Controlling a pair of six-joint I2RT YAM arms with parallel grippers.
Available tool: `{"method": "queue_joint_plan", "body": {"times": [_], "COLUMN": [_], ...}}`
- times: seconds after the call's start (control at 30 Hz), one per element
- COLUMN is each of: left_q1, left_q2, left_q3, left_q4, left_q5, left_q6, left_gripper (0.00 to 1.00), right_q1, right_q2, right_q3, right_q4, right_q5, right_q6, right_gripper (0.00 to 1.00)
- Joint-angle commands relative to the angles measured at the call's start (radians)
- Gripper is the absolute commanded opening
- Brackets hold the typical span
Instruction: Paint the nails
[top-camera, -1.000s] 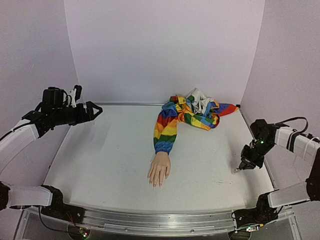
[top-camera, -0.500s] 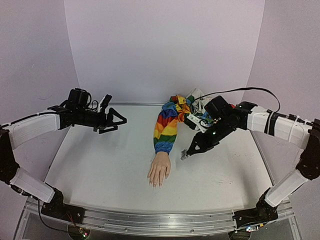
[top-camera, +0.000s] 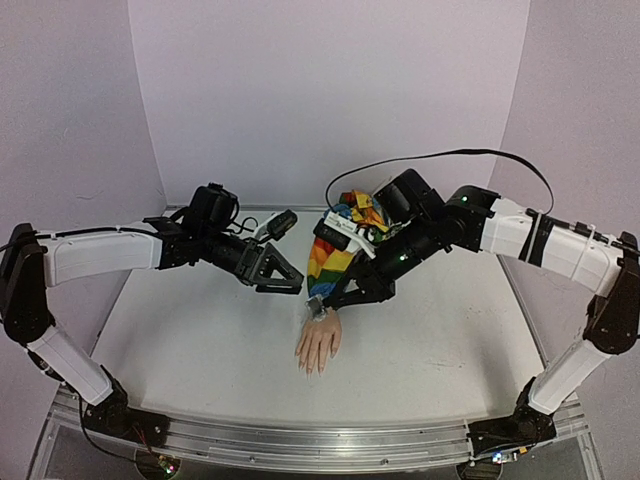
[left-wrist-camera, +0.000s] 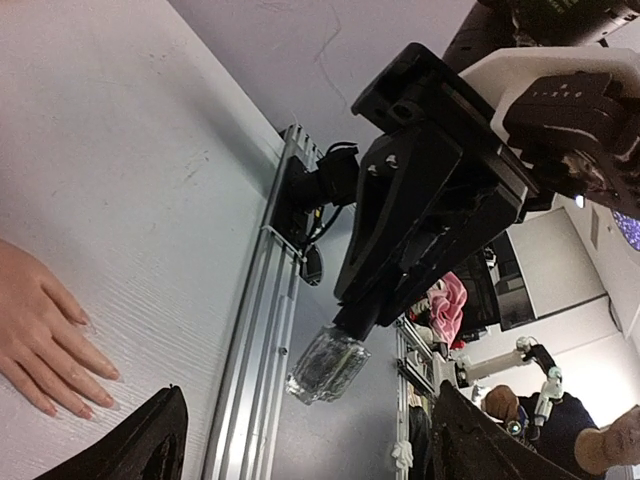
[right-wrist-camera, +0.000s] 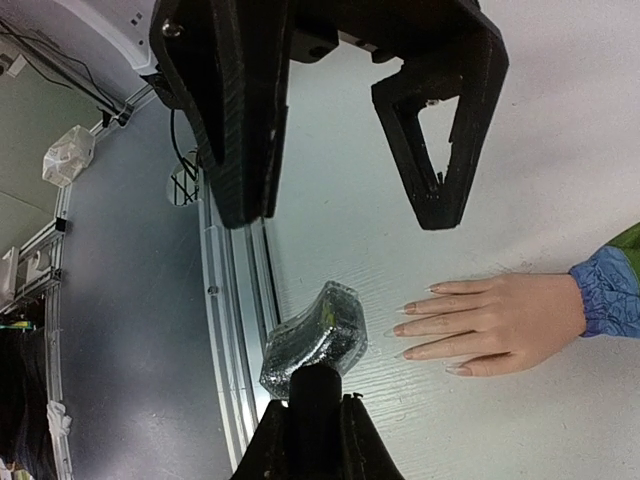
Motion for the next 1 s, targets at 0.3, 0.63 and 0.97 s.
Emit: {"method": "queue_joint_plan", "body": {"times": [0.3, 0.63, 0.97], "left_q1": [-0.058, -0.077, -0.077], "left_q2": [0.052, 0.061, 0.046], "left_q3": [0.093, 0.085, 0.074], "left_q4": [0.09, 0.091, 0.092], "left_q5": [0.161, 0.16, 0.195], "left_q6": [-0.019, -0.011, 0.029], "left_gripper": [0.78, 0.49, 0.27], "right_q1": [0.037, 0.036, 0.035], "right_q2": [-0.047, -0.054, -0.058], "right_q3": [0.004, -0.016, -0.023], "right_q4": [0.126, 0.162, 0.161], "right_q5": [0.041, 0.063, 0.065], "right_q6": [-0.028, -0.028, -0.029], "right_gripper": [0.0, 0.0, 0.0]}}
